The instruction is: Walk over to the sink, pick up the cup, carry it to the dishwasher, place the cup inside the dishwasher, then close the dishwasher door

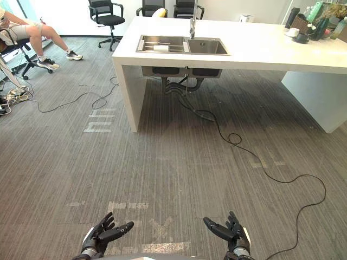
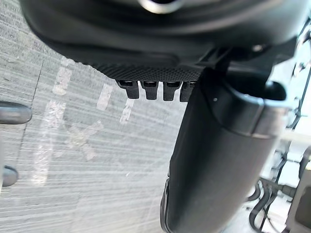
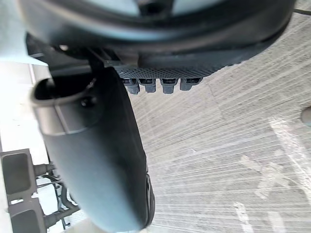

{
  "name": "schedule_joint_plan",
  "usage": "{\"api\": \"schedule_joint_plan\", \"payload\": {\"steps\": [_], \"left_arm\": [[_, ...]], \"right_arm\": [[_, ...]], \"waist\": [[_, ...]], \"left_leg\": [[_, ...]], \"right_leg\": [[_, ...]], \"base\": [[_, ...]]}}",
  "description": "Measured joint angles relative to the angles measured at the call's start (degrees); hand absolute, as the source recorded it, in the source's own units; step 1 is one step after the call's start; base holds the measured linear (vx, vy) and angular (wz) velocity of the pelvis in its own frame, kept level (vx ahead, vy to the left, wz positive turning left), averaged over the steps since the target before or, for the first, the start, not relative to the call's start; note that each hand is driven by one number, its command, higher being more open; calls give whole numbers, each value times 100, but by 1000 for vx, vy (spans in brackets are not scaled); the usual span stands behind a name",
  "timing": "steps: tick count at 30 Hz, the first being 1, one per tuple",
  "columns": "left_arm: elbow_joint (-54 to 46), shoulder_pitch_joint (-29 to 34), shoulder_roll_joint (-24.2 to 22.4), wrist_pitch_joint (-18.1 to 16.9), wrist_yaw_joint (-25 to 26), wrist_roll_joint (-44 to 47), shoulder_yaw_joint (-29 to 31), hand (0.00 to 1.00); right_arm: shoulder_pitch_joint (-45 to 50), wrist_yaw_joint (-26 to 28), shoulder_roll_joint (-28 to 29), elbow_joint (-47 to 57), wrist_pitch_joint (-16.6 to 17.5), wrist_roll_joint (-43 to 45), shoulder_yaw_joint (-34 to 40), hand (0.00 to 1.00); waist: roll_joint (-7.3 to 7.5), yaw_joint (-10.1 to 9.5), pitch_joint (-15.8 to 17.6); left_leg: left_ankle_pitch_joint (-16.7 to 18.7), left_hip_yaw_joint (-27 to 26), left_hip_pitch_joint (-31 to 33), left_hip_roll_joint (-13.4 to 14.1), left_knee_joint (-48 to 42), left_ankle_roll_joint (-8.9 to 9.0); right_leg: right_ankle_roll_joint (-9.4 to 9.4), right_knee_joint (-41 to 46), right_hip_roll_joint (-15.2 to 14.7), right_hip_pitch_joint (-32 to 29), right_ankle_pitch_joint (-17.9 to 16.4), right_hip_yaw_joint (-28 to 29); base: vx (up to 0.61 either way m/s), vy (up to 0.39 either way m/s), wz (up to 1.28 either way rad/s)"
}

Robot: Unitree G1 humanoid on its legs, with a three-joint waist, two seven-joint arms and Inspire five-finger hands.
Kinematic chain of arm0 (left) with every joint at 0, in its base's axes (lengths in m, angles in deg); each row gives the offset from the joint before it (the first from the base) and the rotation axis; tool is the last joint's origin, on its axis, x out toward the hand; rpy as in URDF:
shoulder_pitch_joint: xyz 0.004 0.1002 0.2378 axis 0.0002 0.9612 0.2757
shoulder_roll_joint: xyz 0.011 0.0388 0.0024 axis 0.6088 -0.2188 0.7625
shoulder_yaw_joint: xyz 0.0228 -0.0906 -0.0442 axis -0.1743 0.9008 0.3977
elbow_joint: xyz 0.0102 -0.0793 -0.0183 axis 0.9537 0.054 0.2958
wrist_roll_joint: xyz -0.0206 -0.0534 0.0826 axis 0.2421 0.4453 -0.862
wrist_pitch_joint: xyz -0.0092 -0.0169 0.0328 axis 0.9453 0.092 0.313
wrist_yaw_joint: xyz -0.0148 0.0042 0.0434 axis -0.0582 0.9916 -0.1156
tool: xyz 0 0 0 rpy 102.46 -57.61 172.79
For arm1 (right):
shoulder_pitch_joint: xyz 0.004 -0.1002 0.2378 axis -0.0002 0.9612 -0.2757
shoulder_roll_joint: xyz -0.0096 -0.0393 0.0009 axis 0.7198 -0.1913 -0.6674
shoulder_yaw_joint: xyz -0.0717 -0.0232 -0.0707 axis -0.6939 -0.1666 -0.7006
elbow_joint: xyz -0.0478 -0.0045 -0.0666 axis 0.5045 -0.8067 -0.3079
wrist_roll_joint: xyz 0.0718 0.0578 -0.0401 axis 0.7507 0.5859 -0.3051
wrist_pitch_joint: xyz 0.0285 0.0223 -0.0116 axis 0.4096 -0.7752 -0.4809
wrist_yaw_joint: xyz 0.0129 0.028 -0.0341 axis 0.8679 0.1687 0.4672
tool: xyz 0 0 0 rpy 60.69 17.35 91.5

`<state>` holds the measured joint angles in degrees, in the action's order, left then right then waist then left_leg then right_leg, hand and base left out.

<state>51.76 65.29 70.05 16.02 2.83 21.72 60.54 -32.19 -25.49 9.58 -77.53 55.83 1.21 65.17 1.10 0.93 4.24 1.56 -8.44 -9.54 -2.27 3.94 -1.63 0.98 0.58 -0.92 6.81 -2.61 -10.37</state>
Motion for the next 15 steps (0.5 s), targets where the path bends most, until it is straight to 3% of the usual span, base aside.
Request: {"api": "schedule_joint_plan", "payload": {"steps": [15], "left_arm": [[-161, 85, -88, -84, -85, -27, 287, 100]], "right_arm": [[-6, 156, -52, 280, 56, 66, 107, 100]], "waist": [[-24, -1, 24]], "left_leg": [[0, 16, 1, -1, 40, 0]], "right_leg": [[-1, -1, -1, -6, -7, -52]], "base": [[0, 0, 0]]}}
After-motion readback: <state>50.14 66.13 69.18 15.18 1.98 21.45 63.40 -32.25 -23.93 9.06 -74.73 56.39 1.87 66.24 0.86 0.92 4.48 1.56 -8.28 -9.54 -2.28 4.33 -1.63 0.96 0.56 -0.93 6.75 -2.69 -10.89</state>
